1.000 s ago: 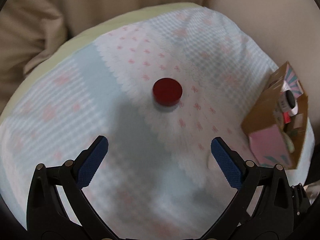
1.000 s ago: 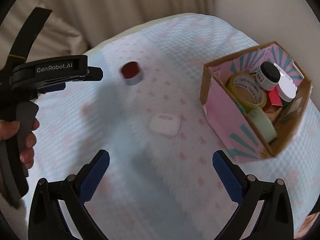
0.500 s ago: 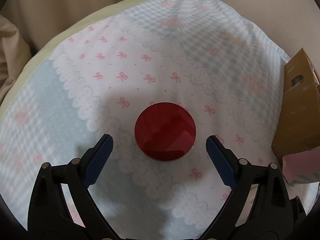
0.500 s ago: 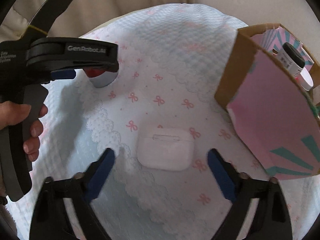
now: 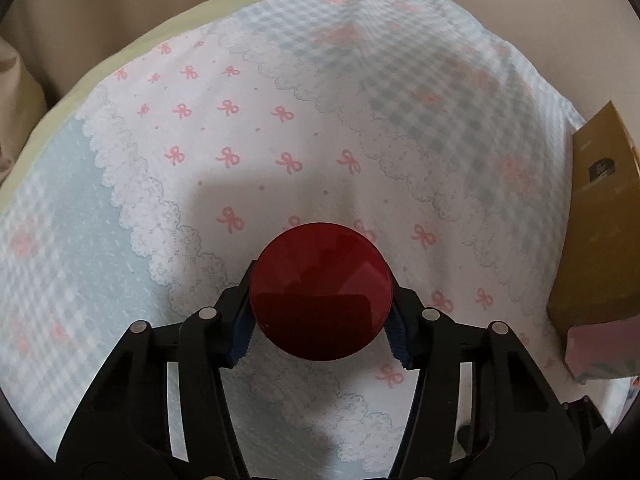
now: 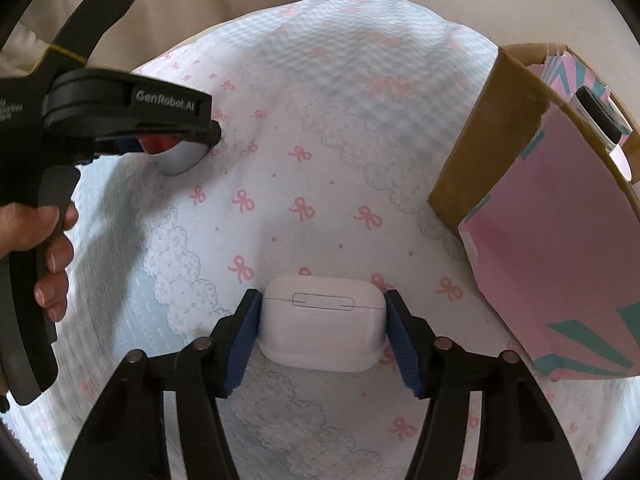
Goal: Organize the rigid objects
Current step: 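Grasp the red-lidded jar with the left tool while the right tool grasps the white earbud case, then carry the red-lidded jar and earbud case over the cardboard box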
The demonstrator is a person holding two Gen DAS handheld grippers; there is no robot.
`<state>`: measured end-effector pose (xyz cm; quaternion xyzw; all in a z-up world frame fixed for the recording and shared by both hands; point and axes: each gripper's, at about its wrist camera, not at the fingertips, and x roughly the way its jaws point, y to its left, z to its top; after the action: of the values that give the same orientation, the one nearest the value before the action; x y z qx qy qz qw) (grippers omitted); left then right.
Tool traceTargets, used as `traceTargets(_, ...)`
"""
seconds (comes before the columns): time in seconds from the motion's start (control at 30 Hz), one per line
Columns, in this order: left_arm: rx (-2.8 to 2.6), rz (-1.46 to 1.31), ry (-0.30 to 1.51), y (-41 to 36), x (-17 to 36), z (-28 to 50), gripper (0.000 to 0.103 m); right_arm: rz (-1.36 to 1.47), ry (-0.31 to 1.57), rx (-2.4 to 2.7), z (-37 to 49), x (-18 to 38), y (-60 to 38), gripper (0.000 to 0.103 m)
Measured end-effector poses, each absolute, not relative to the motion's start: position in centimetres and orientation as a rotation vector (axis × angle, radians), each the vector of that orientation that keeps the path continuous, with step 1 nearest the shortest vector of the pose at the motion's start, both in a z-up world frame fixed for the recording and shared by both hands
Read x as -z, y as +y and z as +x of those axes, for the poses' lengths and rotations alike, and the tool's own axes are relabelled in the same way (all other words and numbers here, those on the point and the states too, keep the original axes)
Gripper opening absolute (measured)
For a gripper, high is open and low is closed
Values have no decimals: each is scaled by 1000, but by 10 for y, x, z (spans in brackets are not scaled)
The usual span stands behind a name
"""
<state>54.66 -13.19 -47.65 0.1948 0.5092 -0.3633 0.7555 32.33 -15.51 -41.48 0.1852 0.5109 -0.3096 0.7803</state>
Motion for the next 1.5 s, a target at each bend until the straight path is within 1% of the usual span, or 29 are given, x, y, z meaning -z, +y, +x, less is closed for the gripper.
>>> traceTargets(0.33, 780, 438, 1117, -129, 465, 533, 51, 419, 1103, 623, 317, 407, -157, 57)
traceTargets(0.47, 766, 425, 1119, -122, 450, 521, 51, 426, 1087, 602, 308, 392, -162, 57)
traceTargets(0.6, 750, 396, 1122, -114, 423, 506, 51, 414, 1074, 562, 300, 371, -159, 57)
traceTargets(0.73, 737, 379, 1099, -107, 388, 486, 51, 405, 1050, 527, 289, 340, -155, 57)
traceTargets(1.0, 687, 366, 1064, -91, 306, 431, 51, 396, 1022, 423, 259, 261, -144, 57)
traceTargets(1.1, 715, 301, 1075, -83, 279, 406, 51, 401, 1040, 365, 249, 233, -153, 57)
traceTargets(1.33, 721, 242, 1078, -89, 235, 354, 51, 420, 1091, 283, 212, 175, -181, 57)
traceTargets(1.5, 685, 213, 1067, -103, 213, 320, 51, 411, 1088, 261, 187, 149, -221, 57)
